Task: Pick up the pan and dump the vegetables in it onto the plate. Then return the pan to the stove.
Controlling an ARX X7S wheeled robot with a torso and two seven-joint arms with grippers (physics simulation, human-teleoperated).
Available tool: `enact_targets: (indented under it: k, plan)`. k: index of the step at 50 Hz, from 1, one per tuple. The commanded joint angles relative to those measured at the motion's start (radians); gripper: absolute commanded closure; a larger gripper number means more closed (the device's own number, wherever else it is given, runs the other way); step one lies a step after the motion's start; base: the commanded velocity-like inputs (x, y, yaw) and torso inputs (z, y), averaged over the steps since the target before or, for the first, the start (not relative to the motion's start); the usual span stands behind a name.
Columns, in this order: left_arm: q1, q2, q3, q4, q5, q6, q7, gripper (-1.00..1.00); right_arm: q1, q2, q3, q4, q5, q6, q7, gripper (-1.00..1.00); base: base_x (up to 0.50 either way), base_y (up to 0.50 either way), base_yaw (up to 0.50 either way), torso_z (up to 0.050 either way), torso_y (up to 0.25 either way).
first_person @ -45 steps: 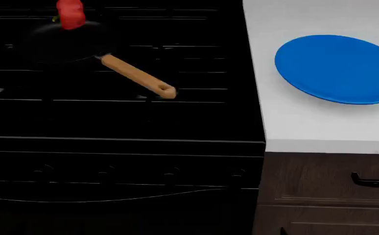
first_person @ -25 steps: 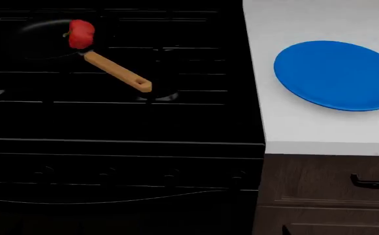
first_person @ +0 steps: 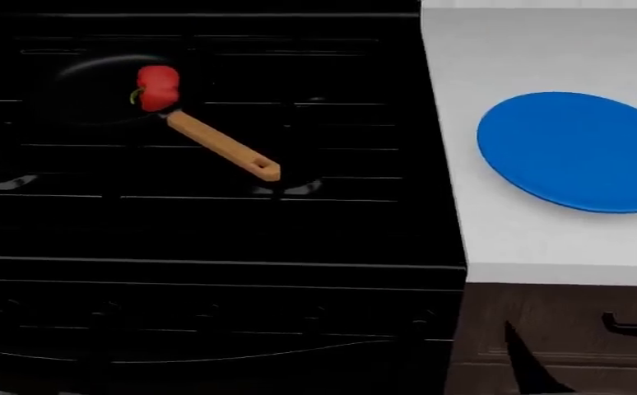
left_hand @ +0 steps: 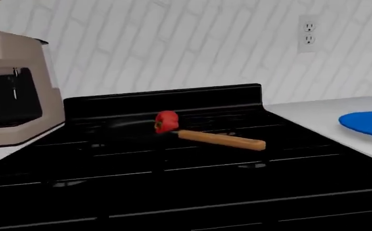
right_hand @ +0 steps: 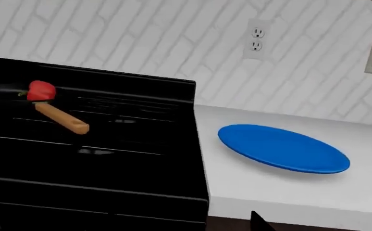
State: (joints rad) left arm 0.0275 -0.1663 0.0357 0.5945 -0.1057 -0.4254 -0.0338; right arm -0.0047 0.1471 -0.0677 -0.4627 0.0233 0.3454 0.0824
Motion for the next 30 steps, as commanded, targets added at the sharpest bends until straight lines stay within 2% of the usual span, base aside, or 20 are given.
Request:
enact_targets:
  k: [1, 9, 10, 13, 21, 30]
  plan:
    - [-0.043, -0.043, -0.02, 0.173, -0.023, -0.157, -0.01, -1.0, 0.018, 0.04, -0.002, -0.157, -0.016, 0.129, 0.018, -1.0, 0.0, 0.5, 0.0, 0.047, 0.09]
    - [-0.073, -0.053, -0.008, 0.212, -0.021, -0.201, -0.02, -1.0, 0.011, 0.061, 0.004, -0.205, -0.02, 0.15, 0.032, -1.0, 0.0, 0.49, 0.0, 0.047, 0.091]
    - [-0.078, -0.054, -0.01, 0.222, -0.025, -0.213, -0.02, -1.0, 0.01, 0.056, 0.026, -0.229, 0.012, 0.145, 0.024, -1.0, 0.0, 0.0, 0.0, 0.047, 0.092]
    - [-0.101, -0.063, -0.007, 0.262, -0.027, -0.259, -0.024, -1.0, 0.033, 0.094, -0.017, -0.316, -0.057, 0.214, 0.034, -1.0, 0.0, 0.0, 0.0, 0.047, 0.091]
    - [-0.103, -0.067, -0.014, 0.261, -0.038, -0.239, -0.022, -1.0, 0.093, 0.118, -0.124, -0.395, -0.14, 0.35, 0.037, -1.0, 0.49, -0.05, 0.0, 0.047, 0.091]
    - [-0.089, -0.07, -0.036, 0.262, -0.057, -0.221, -0.021, -1.0, 0.123, 0.119, -0.192, -0.398, -0.162, 0.373, 0.031, -1.0, 0.5, 0.0, 0.0, 0.047, 0.092]
